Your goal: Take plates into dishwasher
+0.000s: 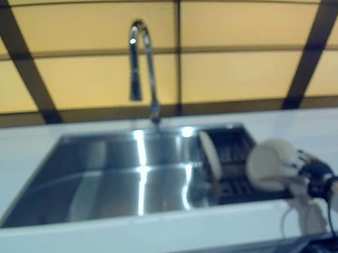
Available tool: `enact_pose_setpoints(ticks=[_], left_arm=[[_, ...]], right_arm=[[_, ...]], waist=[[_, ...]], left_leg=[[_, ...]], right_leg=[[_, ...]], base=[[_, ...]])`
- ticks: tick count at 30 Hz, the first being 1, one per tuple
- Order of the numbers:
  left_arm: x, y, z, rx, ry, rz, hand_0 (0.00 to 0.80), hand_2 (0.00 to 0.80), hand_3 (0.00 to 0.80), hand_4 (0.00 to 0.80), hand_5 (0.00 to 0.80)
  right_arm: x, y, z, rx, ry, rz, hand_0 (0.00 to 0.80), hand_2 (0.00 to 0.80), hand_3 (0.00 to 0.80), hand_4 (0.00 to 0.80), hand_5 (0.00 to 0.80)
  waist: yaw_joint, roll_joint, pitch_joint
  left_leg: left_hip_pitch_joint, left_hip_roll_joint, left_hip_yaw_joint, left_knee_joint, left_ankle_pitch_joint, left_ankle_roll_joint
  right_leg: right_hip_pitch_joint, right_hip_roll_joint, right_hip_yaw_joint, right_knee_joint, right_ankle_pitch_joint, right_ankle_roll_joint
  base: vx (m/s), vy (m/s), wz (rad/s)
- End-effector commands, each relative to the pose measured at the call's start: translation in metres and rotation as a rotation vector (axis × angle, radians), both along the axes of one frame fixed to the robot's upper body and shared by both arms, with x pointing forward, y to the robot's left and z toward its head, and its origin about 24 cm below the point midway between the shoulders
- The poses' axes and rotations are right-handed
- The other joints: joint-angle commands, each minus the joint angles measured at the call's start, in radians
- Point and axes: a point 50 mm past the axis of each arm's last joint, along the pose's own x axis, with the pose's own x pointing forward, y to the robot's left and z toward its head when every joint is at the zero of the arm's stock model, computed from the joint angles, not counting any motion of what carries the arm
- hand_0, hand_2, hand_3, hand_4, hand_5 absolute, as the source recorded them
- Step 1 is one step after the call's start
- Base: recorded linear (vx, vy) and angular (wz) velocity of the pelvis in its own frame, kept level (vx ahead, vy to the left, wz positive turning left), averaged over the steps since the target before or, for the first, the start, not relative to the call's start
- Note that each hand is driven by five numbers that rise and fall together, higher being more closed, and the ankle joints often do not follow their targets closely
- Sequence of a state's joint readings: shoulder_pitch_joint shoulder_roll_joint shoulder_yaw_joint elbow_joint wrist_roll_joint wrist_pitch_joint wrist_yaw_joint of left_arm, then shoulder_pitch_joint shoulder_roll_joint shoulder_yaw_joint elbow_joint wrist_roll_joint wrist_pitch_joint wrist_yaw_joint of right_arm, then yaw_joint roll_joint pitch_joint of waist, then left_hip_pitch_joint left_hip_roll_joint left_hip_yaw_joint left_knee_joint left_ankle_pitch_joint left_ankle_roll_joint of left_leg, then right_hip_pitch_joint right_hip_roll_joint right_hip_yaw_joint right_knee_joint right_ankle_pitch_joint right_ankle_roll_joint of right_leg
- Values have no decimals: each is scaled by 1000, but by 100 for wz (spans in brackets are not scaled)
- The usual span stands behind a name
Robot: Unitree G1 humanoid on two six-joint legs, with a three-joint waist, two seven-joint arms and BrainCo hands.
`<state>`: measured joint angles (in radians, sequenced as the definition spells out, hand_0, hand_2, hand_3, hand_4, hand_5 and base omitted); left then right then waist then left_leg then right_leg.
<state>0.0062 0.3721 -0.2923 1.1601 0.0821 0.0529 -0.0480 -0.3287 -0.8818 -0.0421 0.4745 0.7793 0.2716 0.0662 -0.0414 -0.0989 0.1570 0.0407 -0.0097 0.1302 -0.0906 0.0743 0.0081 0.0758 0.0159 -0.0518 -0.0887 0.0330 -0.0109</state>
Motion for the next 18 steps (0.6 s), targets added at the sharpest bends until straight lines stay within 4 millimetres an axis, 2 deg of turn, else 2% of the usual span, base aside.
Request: enact_pose_setpoints(ticks=[1,18], left_arm=[[5,9,3,31,-7,-6,0,0,0,0,0],[4,8,3,33,-8,-5,0,0,0,0,0]], right_arm=[[6,2,23,23,-99,32,0,0,0,0,0],[11,19,20,59,-82,32,0,0,0,0,0]], waist=[[12,-7,-26],[12,-12,-23]], left_leg=[[38,-4,3,8,-99,1],[40,-3,1,7,-100,4]], right_leg=[[-31,-40,-61,42,5,104],[-27,-36,-61,41,3,103]], base=[[0,0,0],[0,0,0]])
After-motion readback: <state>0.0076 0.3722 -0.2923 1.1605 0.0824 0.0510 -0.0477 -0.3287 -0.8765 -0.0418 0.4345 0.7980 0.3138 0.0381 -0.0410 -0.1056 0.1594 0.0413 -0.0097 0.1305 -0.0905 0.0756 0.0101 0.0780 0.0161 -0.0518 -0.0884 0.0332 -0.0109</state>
